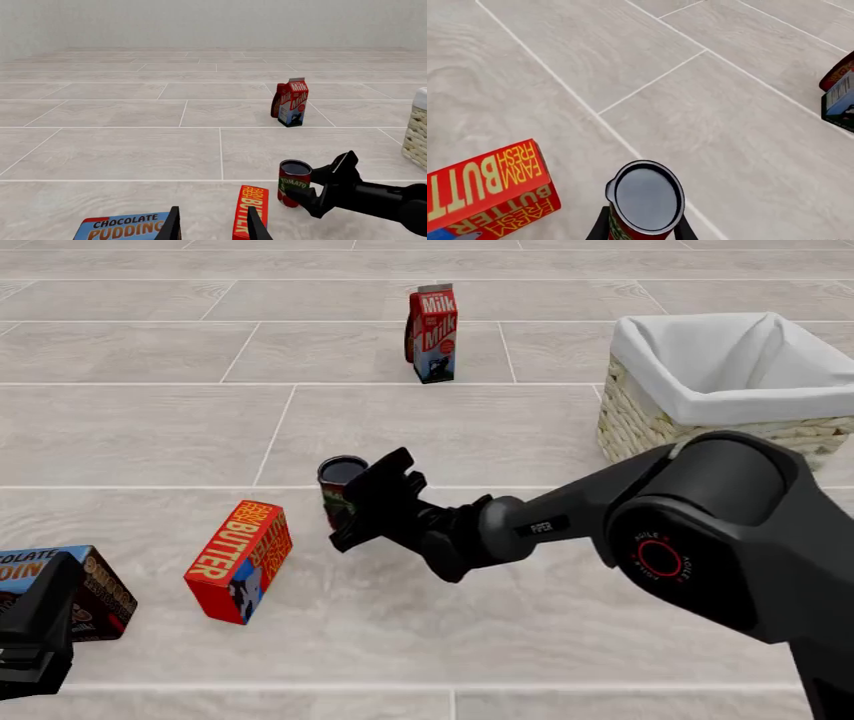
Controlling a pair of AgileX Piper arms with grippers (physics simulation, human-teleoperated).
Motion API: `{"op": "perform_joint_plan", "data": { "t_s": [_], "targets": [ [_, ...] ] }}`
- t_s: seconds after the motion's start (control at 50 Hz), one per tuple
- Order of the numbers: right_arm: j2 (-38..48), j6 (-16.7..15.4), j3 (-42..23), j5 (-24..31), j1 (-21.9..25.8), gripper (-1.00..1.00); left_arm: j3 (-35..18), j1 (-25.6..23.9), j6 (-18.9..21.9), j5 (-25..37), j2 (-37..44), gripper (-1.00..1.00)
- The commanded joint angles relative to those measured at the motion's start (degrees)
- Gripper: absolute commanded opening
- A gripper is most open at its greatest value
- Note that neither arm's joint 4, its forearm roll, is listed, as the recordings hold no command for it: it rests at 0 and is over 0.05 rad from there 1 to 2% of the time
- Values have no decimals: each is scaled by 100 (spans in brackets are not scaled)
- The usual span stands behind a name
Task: Pick the tomato sauce and place it in the basket.
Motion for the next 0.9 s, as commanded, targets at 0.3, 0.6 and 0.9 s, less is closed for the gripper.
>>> {"op": "perform_joint_plan", "data": {
  "t_s": [0.3, 0.6, 0.9],
  "targets": [
    [-755, -84, 461, -27, -2, -100, 0, 0, 0, 0, 0, 100],
    [-1253, -231, 725, 85, -71, -100, 0, 0, 0, 0, 0, 100],
    [-1698, -346, 919, 263, -158, -100, 0, 0, 0, 0, 0, 100]
  ]
}}
